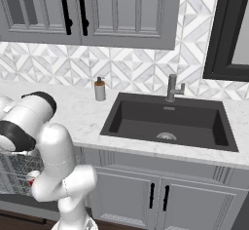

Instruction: Pick up the cup and bowl from the counter, place them in the dishwasher, and close the dishwasher door.

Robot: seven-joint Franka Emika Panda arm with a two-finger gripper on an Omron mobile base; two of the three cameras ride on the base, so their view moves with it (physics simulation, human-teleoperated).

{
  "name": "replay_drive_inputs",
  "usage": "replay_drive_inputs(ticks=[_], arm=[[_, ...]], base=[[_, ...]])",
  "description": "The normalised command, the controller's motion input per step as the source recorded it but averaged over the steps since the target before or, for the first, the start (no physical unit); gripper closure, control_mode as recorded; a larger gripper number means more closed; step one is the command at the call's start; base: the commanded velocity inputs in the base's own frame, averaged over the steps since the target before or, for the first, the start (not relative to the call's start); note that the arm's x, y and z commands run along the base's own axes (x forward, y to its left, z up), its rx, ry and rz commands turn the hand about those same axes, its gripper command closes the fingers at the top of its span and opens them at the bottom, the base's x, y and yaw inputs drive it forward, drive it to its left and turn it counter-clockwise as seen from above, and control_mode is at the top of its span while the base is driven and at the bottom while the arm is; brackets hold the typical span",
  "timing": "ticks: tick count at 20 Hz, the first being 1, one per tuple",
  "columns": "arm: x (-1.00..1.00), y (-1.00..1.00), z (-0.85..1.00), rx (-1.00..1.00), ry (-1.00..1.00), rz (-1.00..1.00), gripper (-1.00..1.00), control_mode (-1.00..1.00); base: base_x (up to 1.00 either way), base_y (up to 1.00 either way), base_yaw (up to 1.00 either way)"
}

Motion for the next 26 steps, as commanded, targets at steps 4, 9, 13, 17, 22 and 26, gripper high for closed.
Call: replay_drive_inputs(ticks=[4, 9, 13, 17, 22, 26], arm=[[0.01, -0.18, 0.97, 0.00, 0.06, -0.07, -1.00, -1.00], [0.05, -0.37, 0.93, 0.02, 0.09, -0.04, -1.00, -1.00], [0.03, -0.15, 1.00, 0.00, 0.11, 0.00, -1.00, -1.00], [0.03, 0.01, 1.00, -0.04, 0.03, -0.06, -1.00, -1.00], [0.19, 0.00, 1.00, -0.07, 0.03, -0.10, -1.00, -1.00], [0.09, 0.00, 1.00, -0.07, 0.02, -0.08, -1.00, -1.00]], base=[[0.00, 0.00, 0.00], [0.00, 0.00, 0.00], [0.00, 0.00, 0.00], [0.00, 0.00, 0.00], [0.00, 0.00, 0.00], [0.00, 0.00, 0.00]])
